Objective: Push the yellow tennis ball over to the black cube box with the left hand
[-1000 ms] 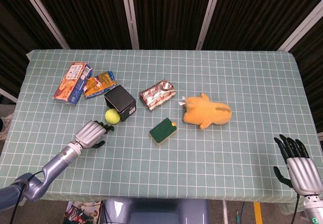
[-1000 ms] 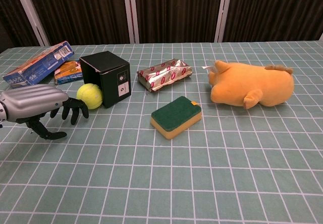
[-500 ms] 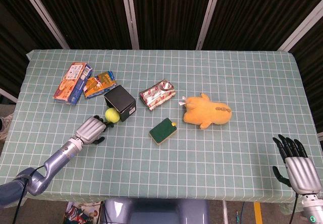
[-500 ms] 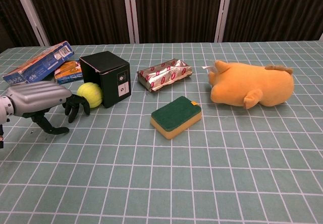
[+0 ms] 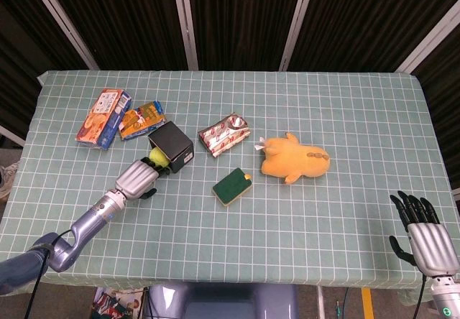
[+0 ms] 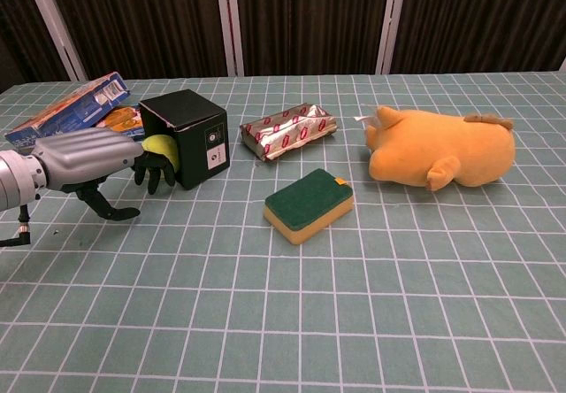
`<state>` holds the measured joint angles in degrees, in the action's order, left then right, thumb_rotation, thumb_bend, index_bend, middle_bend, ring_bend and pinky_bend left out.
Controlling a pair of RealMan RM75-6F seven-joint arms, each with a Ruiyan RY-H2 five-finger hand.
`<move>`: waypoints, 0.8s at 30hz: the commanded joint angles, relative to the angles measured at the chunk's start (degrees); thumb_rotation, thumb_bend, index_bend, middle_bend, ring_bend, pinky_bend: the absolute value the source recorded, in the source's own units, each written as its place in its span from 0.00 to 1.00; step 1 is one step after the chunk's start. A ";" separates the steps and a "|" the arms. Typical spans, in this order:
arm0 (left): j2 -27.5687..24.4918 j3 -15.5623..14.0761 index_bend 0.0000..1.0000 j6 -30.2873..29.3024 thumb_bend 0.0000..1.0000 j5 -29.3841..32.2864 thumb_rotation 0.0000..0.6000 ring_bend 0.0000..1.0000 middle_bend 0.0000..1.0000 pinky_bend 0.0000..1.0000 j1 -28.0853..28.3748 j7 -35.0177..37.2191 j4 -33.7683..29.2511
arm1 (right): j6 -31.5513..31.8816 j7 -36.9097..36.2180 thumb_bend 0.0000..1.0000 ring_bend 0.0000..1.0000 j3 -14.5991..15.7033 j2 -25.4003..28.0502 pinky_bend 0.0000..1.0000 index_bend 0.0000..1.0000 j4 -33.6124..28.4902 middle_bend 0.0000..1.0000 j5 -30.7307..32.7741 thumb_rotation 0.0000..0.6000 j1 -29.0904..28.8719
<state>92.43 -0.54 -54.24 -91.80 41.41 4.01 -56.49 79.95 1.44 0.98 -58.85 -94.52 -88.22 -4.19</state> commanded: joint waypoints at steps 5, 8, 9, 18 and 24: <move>0.05 -0.15 0.29 0.08 0.30 0.07 1.00 0.21 0.30 0.20 0.35 -0.03 0.09 | 0.12 0.06 0.43 0.00 -0.03 -0.01 0.00 0.00 -0.03 0.00 0.12 1.00 0.11; 0.12 -0.23 0.29 0.27 0.30 0.21 1.00 0.13 0.25 0.13 0.48 -0.33 0.47 | 0.10 0.01 0.43 0.00 -0.03 -0.01 0.00 0.00 -0.01 0.00 0.21 1.00 0.14; 0.19 -0.24 0.29 0.38 0.30 0.32 1.00 0.11 0.23 0.12 0.53 -0.29 0.73 | 0.08 0.04 0.43 0.00 -0.05 -0.05 0.00 0.00 0.01 0.00 0.21 1.00 0.11; 0.50 -0.82 0.26 1.36 0.30 0.27 1.00 0.00 0.15 0.00 1.17 0.72 1.71 | -0.32 0.29 0.43 0.00 0.03 -0.11 0.00 0.00 -0.03 0.00 0.13 1.00 -0.08; 0.68 -1.42 0.22 -1.34 0.30 -1.10 1.00 0.00 0.06 0.00 0.82 2.38 1.91 | -0.29 0.41 0.43 0.00 0.08 -0.12 0.00 0.00 -0.08 0.00 0.02 1.00 -0.07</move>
<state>93.06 -1.79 -55.09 -92.58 42.38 6.01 -54.69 79.66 1.84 1.05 -58.97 -94.60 -88.20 -4.26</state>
